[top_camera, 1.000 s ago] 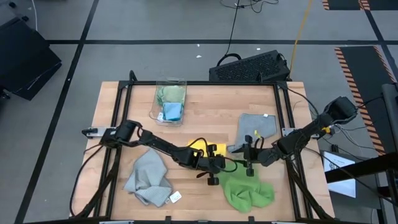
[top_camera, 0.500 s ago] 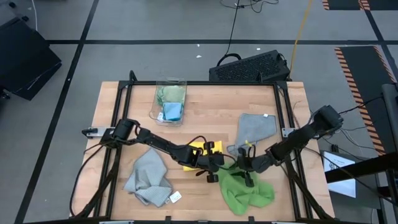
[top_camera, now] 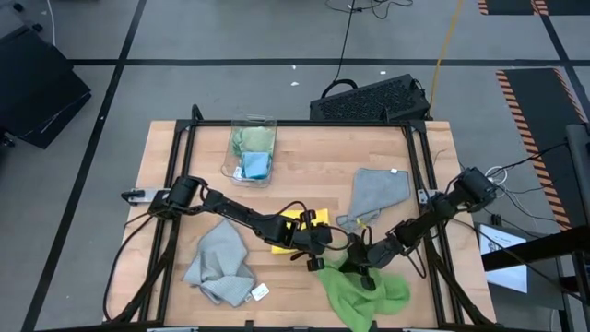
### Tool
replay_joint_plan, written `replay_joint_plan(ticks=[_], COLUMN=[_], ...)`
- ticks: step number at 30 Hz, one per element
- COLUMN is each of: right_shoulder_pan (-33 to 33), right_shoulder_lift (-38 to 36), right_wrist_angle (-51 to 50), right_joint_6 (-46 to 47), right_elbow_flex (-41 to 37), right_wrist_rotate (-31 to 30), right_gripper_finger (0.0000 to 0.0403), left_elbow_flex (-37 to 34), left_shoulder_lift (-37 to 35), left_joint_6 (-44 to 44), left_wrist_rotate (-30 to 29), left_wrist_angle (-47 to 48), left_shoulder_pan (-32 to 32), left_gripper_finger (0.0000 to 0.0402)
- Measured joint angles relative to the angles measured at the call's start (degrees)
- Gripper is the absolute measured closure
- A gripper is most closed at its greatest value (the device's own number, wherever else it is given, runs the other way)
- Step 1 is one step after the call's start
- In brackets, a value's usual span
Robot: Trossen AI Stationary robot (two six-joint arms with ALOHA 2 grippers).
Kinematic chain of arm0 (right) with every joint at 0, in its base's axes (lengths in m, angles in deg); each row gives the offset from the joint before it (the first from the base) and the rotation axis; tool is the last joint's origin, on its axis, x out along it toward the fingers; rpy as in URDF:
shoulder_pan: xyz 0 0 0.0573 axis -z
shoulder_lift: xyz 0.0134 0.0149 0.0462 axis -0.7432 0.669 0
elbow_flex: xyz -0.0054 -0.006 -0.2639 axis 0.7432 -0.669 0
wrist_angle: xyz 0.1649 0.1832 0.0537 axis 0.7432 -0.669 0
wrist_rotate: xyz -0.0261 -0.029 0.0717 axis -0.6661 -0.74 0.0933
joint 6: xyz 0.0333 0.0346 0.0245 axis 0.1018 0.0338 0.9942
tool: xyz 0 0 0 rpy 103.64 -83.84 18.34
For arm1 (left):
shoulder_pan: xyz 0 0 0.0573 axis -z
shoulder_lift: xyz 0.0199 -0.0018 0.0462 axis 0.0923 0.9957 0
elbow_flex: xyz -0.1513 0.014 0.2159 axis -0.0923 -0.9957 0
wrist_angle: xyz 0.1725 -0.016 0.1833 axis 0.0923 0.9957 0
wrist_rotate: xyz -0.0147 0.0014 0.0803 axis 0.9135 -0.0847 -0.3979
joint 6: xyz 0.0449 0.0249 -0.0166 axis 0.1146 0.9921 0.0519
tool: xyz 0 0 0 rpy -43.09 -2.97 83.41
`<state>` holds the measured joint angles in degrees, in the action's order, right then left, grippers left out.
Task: Fold microfiber towels
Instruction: Fold the yellow microfiber cloth
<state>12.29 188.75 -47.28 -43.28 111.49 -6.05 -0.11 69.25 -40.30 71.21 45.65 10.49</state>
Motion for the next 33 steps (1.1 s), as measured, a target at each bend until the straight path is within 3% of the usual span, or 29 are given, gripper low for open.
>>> replay_joint_plan(ticks=[13, 19, 23, 27, 33], right_shoulder_pan=[-1.56, -1.57, -0.58, 1.87, 5.45], right_shoulder_lift=[-3.15, -11.08, -18.01, -24.77, -28.24], right_wrist_angle=[-4.97, -8.84, -16.73, -19.3, -16.55], right_joint_6=[1.46, -4.18, -9.4, -14.61, -24.71], right_elbow_flex=[-1.11, -1.42, -1.57, -1.45, -1.3], right_wrist_rotate=[4.12, -1.48, -7.51, -11.56, -11.57], right_gripper_finger=[0.039, 0.0379, 0.0336, 0.0265, 0.0155], left_elbow_flex=[0.0, 0.0, 0.0, 0.0, 0.02], left_shoulder_lift=[-0.16, -0.45, -0.44, -0.44, -0.44], left_joint_6=[-2.52, -1.48, -1.44, -1.33, -2.19], left_wrist_rotate=[-2.01, -4.7, -8.24, -13.3, -21.86], left_wrist_angle=[0.31, 0.06, -0.02, -0.03, 0.78], left_shoulder_pan=[1.71, 3.76, 5.95, 8.73, 12.72], left_gripper_finger=[0.0337, 0.0389, 0.0387, 0.0394, 0.0391])
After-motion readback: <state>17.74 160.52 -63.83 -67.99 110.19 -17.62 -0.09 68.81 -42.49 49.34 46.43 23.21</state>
